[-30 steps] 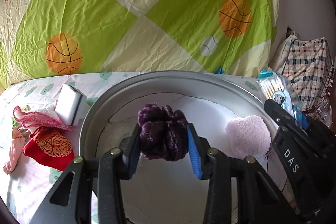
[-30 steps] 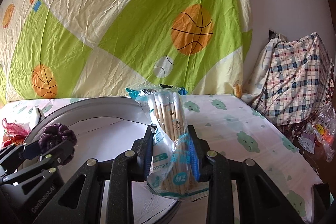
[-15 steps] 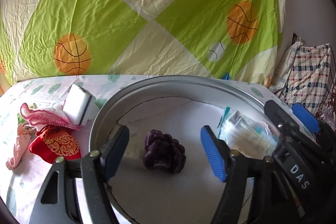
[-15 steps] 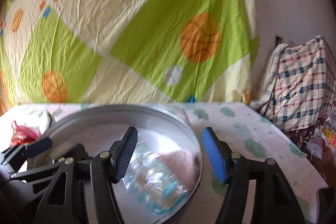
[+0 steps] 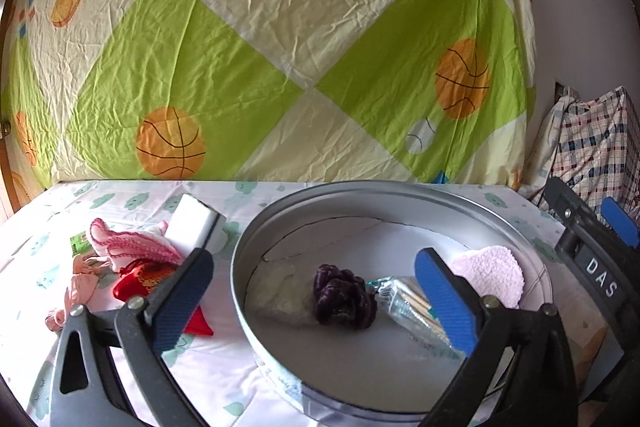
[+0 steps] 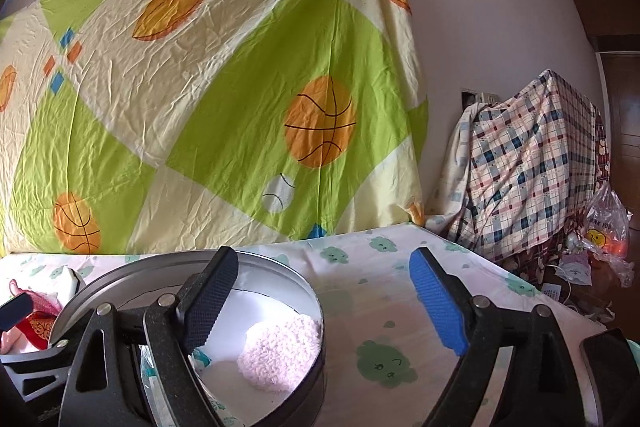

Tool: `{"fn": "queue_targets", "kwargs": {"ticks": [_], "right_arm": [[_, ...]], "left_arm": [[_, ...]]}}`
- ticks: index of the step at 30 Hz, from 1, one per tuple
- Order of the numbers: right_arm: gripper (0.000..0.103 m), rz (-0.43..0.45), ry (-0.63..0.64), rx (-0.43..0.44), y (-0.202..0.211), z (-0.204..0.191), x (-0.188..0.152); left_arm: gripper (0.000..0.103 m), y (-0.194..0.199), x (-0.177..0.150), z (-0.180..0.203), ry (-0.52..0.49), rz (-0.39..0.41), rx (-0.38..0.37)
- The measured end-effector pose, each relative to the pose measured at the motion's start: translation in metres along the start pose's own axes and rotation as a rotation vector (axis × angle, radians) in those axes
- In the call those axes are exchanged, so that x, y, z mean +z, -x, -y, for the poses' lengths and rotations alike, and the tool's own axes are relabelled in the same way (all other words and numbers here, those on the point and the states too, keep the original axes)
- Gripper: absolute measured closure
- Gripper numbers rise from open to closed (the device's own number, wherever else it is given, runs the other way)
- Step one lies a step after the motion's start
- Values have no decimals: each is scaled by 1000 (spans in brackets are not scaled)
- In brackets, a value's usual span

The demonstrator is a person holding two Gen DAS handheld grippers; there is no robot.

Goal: Organize soft objects
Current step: 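Open both tools to drop the scrunchie and stick packet into the tin, then withdraw both open tools from the tin toward the remaining items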

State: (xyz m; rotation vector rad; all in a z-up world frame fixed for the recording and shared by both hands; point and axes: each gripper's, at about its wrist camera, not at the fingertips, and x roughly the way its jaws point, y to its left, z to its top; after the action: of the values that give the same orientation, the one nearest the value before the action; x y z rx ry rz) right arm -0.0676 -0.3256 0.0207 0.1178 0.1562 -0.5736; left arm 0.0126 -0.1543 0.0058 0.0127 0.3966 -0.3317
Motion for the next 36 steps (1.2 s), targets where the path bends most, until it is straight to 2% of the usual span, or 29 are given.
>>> {"fn": "queue_targets", "kwargs": {"ticks": [12,17,23,36], "right_arm": [[14,53,-31,-69,20,2,-2],[14,70,-91,-104,33,12,-3],[14,47,-111,-89,43,8,-6],[14,65,-97,-64,66,-18,-11]], "left_arm": [[1,21,-9,-28,-4,4,51],[1,28,-12,-43,7,1,72],[1,34,-14,-59,6,0,106],[1,41,-17,-92,26,-7,154]]}}
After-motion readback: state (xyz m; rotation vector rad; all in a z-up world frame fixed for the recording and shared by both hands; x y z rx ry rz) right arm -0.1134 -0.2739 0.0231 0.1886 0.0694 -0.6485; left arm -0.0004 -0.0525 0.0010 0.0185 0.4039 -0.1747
